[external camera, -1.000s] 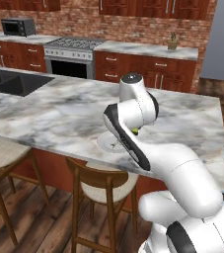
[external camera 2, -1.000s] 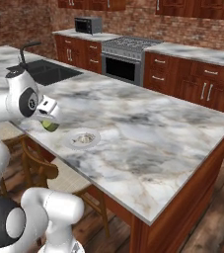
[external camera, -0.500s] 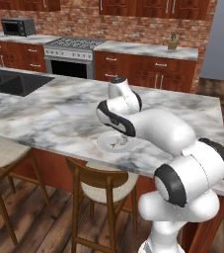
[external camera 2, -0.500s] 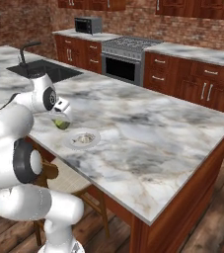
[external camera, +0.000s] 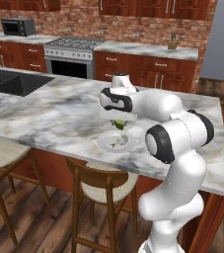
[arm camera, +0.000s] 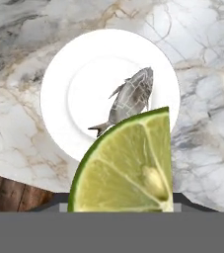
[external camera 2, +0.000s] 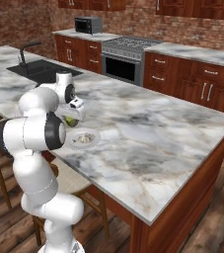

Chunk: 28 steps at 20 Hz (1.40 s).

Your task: Take the lemon wedge from the fridge and place it on the plate with fish on the dining counter.

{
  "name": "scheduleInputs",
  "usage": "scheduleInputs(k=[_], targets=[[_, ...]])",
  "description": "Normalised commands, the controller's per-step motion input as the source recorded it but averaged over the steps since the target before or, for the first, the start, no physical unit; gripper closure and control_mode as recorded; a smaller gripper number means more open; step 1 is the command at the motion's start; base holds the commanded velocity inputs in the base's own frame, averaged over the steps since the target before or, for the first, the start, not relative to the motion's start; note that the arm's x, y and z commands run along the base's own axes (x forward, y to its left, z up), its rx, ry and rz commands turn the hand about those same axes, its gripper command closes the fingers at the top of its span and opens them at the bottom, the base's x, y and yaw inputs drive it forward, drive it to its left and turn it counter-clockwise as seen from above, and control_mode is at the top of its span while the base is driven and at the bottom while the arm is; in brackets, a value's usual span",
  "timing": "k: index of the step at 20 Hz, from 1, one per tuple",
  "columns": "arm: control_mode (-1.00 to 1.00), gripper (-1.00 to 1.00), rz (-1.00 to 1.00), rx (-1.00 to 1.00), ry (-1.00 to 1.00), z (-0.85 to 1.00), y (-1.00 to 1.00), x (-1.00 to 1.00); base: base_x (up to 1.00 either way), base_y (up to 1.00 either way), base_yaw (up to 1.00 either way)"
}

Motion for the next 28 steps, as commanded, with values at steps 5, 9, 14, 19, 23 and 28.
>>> scheduleInputs(k=[5, 9, 14, 19, 23, 28], targets=[[-1.0, 1.0, -0.02, 0.0, 0.01, -0.35, 0.09, 0.84, 0.0, 0.0, 0.0], [-1.0, 1.0, -0.02, 0.0, 0.07, -0.53, 0.02, 0.76, 0.0, 0.0, 0.0], [-1.0, 1.0, 0.0, 0.0, 0.16, -0.77, 0.0, 0.46, 0.0, 0.0, 0.0], [-1.0, 1.0, -0.01, -0.01, 0.13, -0.48, 0.19, 0.62, 0.0, 0.0, 0.0], [-1.0, 1.0, -0.02, 0.0, 0.12, -0.27, 0.28, 0.53, 0.0, 0.0, 0.0], [-1.0, 1.0, 0.0, 0.0, 0.15, -0.4, 0.03, 0.17, 0.0, 0.0, 0.0]])
